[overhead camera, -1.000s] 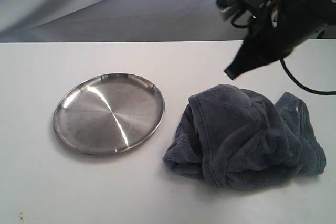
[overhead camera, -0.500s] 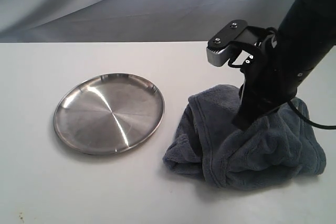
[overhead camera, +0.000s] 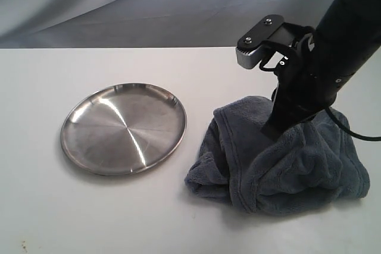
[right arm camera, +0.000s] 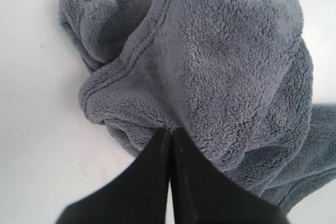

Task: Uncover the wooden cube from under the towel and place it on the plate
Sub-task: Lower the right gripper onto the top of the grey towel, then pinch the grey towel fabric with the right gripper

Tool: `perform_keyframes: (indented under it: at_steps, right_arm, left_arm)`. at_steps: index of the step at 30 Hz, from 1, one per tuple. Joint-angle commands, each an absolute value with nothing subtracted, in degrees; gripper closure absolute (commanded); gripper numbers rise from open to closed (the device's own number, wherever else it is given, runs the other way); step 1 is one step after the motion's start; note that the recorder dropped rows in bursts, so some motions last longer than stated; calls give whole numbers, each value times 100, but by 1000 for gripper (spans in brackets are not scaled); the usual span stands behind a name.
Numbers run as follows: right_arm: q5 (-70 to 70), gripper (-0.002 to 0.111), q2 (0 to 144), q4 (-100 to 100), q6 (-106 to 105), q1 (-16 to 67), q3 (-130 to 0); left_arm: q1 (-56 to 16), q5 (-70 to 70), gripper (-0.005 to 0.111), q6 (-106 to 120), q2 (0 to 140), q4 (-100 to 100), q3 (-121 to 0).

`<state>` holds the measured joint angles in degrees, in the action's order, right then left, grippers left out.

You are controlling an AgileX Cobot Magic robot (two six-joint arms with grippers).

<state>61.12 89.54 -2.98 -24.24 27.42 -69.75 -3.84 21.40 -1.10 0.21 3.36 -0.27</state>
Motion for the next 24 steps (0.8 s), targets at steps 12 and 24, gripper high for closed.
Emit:
perform_keyframes:
  at_steps: [12,24]
  right_arm:
    - [6076,3,8909,433,-2221,2742,-7014]
    - [5779,3,9098,433,-2046,2742,-7014]
  left_arm:
    - [-396,2072,107,-138,0,322,0]
    - [-396,2072,107,-138,0,322,0]
